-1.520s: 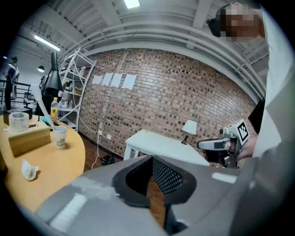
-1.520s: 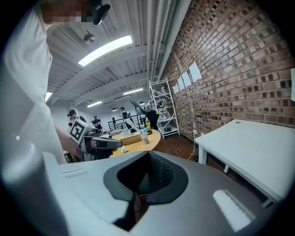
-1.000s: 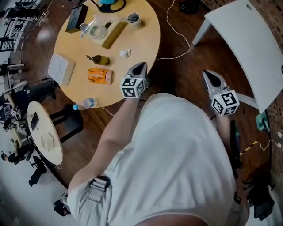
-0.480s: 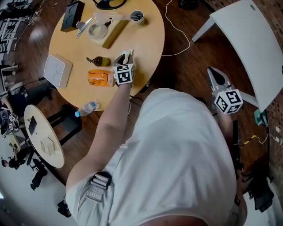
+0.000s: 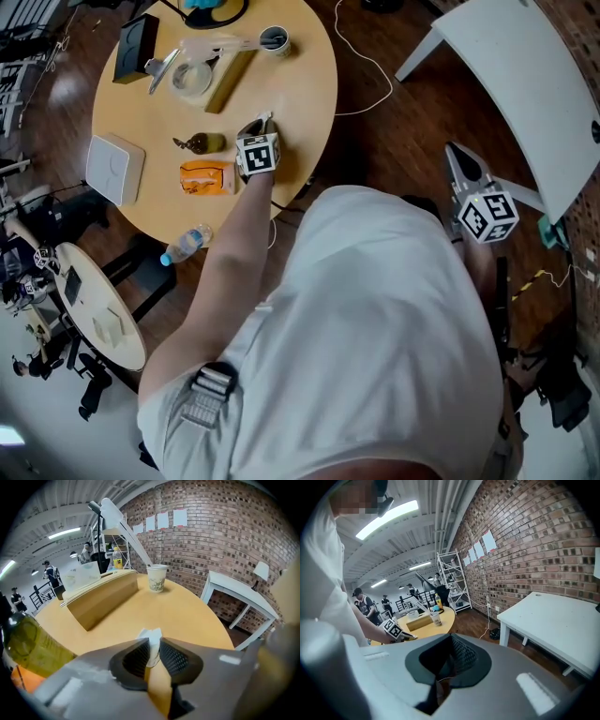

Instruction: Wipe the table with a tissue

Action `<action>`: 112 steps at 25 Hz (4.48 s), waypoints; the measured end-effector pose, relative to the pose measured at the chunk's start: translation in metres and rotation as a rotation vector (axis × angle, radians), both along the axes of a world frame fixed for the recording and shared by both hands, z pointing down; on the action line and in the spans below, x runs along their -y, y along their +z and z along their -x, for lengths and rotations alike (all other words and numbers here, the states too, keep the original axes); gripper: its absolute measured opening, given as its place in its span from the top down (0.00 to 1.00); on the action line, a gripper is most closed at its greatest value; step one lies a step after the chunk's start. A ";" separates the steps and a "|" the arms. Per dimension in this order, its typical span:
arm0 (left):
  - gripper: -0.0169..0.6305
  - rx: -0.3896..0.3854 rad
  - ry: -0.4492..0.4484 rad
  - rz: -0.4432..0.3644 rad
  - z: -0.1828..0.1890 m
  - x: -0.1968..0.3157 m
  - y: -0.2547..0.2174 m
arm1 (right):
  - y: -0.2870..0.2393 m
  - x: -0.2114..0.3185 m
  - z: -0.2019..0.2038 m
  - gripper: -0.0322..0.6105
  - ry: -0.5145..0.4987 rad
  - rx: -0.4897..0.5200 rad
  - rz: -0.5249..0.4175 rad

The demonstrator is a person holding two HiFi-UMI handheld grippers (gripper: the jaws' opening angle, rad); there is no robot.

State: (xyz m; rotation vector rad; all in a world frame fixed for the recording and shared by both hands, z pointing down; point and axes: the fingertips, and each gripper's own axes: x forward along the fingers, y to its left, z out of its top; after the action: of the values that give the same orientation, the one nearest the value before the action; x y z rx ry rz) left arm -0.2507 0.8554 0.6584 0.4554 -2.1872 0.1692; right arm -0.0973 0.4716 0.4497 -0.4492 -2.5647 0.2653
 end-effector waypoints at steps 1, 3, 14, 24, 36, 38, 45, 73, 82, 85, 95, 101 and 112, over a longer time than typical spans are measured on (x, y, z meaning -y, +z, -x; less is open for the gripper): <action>0.87 -0.006 0.002 -0.003 -0.001 0.001 0.000 | 0.000 0.001 -0.001 0.94 0.003 -0.001 0.001; 0.89 -0.010 0.003 -0.008 -0.001 0.002 -0.001 | 0.000 0.002 -0.002 0.94 0.007 -0.004 0.006; 0.92 0.111 0.142 -0.243 -0.006 0.085 -0.058 | 0.018 0.029 -0.004 0.94 0.088 -0.014 0.073; 0.92 0.206 0.492 -0.436 -0.006 0.310 -0.144 | -0.001 0.135 0.014 0.94 0.159 0.035 0.152; 0.92 0.124 0.734 -0.503 -0.063 0.514 -0.180 | -0.010 0.264 -0.011 0.94 0.210 0.074 0.157; 0.92 0.120 0.735 -0.509 -0.066 0.541 -0.186 | -0.009 0.287 -0.020 0.94 0.216 0.070 0.157; 0.92 0.072 0.744 -0.478 -0.066 0.595 -0.190 | -0.008 0.349 -0.033 0.94 0.282 0.078 0.202; 0.92 -0.085 0.907 0.005 0.134 0.700 -0.047 | -0.011 0.472 0.036 0.94 0.633 0.007 0.157; 0.92 -0.062 1.054 0.018 0.147 0.716 -0.040 | -0.010 0.481 0.063 0.94 0.718 -0.011 0.150; 0.92 -0.058 1.077 0.024 0.157 0.714 -0.041 | -0.011 0.478 0.071 0.94 0.725 -0.016 0.149; 0.92 -0.035 1.192 -0.002 0.161 0.686 -0.045 | 0.000 0.477 0.084 0.94 0.731 -0.020 0.164; 0.92 -0.074 1.298 0.023 0.127 0.685 -0.038 | 0.010 0.473 0.085 0.94 0.708 -0.019 0.192; 0.92 -0.139 0.872 -0.099 0.170 0.743 -0.055 | 0.005 0.498 0.050 0.94 0.751 -0.016 0.203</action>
State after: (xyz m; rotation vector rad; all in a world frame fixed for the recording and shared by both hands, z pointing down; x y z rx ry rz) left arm -0.4207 0.1119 0.6037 1.4101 -1.7342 0.4790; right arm -0.1470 -0.0260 0.4547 0.4709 -2.5915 0.7858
